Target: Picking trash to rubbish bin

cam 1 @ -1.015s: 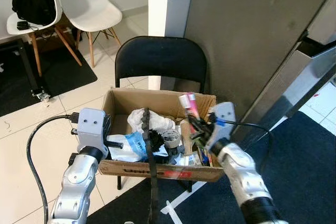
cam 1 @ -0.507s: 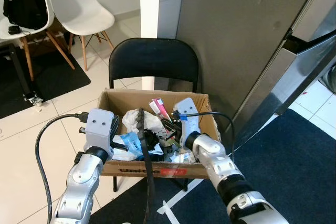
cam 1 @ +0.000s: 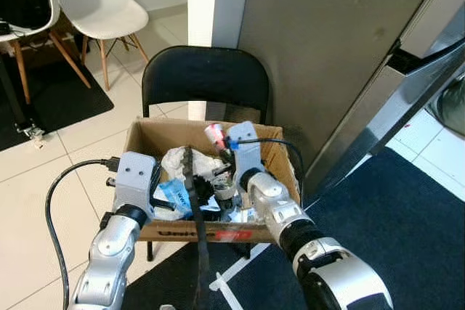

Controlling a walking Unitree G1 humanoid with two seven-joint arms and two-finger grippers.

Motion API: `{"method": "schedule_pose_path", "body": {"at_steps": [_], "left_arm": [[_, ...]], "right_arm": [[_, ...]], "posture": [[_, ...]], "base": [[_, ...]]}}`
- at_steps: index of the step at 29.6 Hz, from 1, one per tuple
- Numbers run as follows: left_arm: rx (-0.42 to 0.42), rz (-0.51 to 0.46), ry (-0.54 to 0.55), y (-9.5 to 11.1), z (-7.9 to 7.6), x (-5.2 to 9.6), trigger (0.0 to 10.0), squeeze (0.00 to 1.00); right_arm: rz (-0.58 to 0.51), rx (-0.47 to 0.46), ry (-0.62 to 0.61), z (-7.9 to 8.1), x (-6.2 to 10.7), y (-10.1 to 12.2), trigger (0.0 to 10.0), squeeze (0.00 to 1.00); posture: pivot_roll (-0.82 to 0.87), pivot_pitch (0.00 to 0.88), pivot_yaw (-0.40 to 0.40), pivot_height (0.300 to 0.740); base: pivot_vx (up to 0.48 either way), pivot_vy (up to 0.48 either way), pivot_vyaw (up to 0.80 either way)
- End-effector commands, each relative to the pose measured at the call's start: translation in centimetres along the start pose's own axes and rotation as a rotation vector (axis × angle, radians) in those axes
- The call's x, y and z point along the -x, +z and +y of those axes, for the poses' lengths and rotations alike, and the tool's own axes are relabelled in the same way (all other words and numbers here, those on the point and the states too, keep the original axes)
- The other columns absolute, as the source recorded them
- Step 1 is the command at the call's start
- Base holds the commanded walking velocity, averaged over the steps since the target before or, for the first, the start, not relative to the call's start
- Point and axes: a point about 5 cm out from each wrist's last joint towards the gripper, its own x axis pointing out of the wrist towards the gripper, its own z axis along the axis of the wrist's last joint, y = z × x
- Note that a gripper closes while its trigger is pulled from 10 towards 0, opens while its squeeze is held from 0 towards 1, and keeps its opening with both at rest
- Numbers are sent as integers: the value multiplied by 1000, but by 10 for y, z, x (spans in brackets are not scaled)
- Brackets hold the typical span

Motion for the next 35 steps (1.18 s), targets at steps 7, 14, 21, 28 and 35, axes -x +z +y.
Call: {"method": "schedule_pose_path", "body": {"at_steps": [7, 14, 21, 28, 35], "left_arm": [[-4, -17, -38, 2, -6, -1, 10000, 0], [17, -33, -66, 4, -9, 0, 10000, 0], [31, -34, -89, 3, -12, 4, 10000, 0], [32, -44, -144, 3, -4, 9, 10000, 0], [49, -34, -207, 5, -6, 10, 10000, 0]], "right_arm": [[88, 38, -155, -52, 10, -12, 10000, 0], [58, -101, -41, -65, 16, -14, 10000, 0], [49, -161, 117, -57, 18, -18, 10000, 0], [33, -174, 134, -55, 18, -17, 10000, 0], [23, -190, 161, -53, 17, -15, 10000, 0]], "posture": [[46, 205, -108, 740], [35, 212, -102, 740], [33, 214, -99, 740], [44, 214, -94, 740], [47, 216, -90, 740]], "base": [[0, 0, 0], [0, 0, 0], [0, 0, 0], [0, 0, 0], [0, 0, 0]]}}
